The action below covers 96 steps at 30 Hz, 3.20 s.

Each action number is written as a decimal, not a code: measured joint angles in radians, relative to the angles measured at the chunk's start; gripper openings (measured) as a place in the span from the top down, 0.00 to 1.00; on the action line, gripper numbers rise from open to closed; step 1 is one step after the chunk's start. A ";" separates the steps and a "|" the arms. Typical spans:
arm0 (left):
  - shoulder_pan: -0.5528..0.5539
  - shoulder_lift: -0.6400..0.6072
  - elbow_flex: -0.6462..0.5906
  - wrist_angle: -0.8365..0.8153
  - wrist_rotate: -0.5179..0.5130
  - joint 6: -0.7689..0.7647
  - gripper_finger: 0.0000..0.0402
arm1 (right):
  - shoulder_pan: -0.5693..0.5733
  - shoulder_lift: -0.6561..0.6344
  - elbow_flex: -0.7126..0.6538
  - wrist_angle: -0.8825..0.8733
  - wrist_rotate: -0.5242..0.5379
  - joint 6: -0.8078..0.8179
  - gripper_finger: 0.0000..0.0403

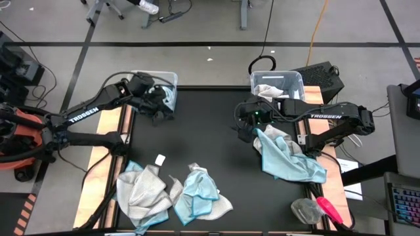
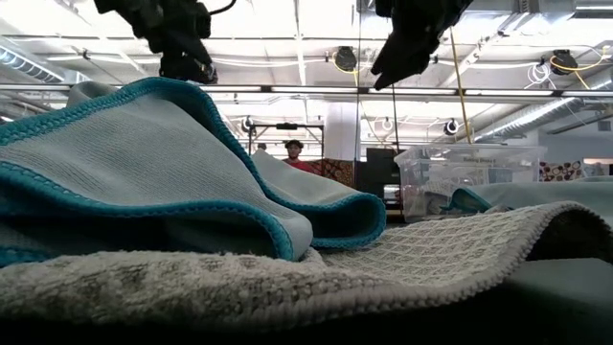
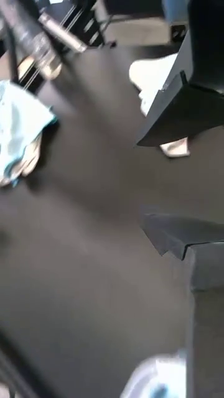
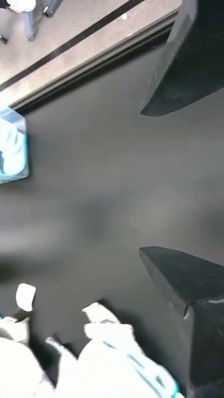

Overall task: Sort microfiber towel by color & place in baskets
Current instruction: Put the gray towel into the right transparent bin

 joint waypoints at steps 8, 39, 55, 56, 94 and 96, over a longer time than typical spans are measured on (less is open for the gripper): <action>-0.203 0.000 0.000 0.005 -0.089 -0.099 0.52 | 0.000 0.000 0.000 -0.079 -0.003 -0.021 0.13; -1.028 0.168 0.000 -0.155 -0.189 -0.354 0.52 | 0.234 0.002 -0.130 0.236 -0.133 0.267 0.13; -1.505 0.312 0.000 -0.165 -0.438 -0.656 0.52 | 0.425 0.004 -0.130 0.326 0.123 0.505 0.13; -1.522 0.319 0.000 -0.165 -0.454 -0.676 0.52 | 0.433 0.004 -0.130 0.326 0.138 0.517 0.13; -1.671 0.358 -0.177 0.084 -0.646 -1.092 0.98 | 0.516 0.074 -0.130 0.325 0.208 0.652 0.13; -1.671 0.340 -0.144 0.037 -0.664 -1.088 0.98 | 0.516 0.074 -0.130 0.325 0.209 0.652 0.13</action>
